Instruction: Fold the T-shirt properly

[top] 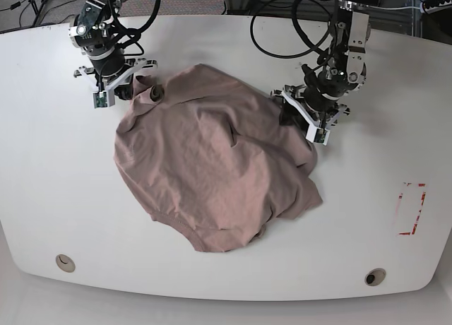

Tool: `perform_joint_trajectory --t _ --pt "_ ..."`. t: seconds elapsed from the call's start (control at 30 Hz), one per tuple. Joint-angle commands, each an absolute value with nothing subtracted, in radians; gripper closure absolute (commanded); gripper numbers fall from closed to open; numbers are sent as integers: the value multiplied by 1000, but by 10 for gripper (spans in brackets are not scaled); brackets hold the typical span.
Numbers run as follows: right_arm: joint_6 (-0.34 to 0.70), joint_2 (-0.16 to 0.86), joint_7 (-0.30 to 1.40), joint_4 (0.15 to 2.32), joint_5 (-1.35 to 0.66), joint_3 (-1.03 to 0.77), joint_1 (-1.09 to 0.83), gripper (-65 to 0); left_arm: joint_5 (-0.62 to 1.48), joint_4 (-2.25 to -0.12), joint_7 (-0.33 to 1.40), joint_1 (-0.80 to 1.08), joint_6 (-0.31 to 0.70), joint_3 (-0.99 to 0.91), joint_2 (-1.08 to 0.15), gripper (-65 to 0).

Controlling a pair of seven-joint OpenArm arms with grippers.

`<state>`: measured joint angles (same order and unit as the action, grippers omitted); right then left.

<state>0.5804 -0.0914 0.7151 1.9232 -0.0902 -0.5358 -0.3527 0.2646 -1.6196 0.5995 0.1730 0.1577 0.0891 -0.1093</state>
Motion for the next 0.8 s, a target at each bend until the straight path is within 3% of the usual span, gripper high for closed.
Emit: perform_joint_trajectory --t 0.0,0.37,0.77 --pt "583 -88 696 1950 -104 -537 -351 -40 274 -1702 610 172 162 104 -119 -322" --pt "592 -87 697 1948 -104 -536 -345 -32 276 -1792 662 191 161 122 -143 -330" --pt "609 -90 705 1961 -102 -536 -352 -31 239 -1747 712 170 155 154 -140 -332"
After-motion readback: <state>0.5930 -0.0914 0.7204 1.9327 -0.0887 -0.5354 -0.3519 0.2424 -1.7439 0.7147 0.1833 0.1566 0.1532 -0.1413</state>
